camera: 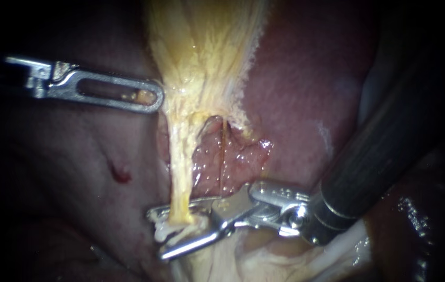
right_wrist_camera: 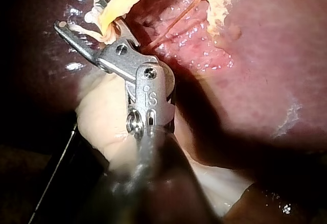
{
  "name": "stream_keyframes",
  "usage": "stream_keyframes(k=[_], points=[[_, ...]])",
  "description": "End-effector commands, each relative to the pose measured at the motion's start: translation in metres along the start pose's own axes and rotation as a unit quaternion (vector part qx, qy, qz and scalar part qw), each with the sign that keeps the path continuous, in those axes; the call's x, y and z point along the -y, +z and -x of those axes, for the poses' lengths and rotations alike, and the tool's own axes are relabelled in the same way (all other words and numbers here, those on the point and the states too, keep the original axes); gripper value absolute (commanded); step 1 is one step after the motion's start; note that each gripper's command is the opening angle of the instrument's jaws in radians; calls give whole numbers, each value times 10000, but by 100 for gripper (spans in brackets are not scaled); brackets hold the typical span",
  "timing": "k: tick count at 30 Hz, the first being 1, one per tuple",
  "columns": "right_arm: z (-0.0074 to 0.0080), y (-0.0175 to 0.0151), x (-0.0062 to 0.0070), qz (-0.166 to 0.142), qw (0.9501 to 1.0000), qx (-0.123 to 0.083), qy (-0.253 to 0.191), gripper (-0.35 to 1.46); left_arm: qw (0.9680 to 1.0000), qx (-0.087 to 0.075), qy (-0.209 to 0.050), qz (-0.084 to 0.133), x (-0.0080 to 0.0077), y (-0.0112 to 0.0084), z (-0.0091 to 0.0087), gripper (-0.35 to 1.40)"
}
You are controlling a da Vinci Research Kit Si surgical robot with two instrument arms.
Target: Clipping second clip left tube
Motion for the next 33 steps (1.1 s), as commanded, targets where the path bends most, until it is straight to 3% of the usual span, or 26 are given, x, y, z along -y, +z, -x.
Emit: stream_keyframes(k=[1, 9, 20, 23, 33], points=[[0, -1, 0, 10, 10000, -18, 19, 41, 10000, 1, 0, 2, 0, 0, 0, -35], [2, -9, -2, 1, 10000, -12, 28, 9, 10000, 2, 2, 2, 0, 1, -1, -35], [3, -12, -6, 2, 10000, -12, 27, -16, 10000, 2, 2, 2, -1, 1, -1, -35], [4, -12, -6, -18, 10000, -10, 25, -35, 10000, 1, 2, 2, -1, 1, -1, -35], [6, -11, -6, -131, 9998, -80, 83, -35, 10000, 1, 2, 2, -1, 1, -1, -35]])
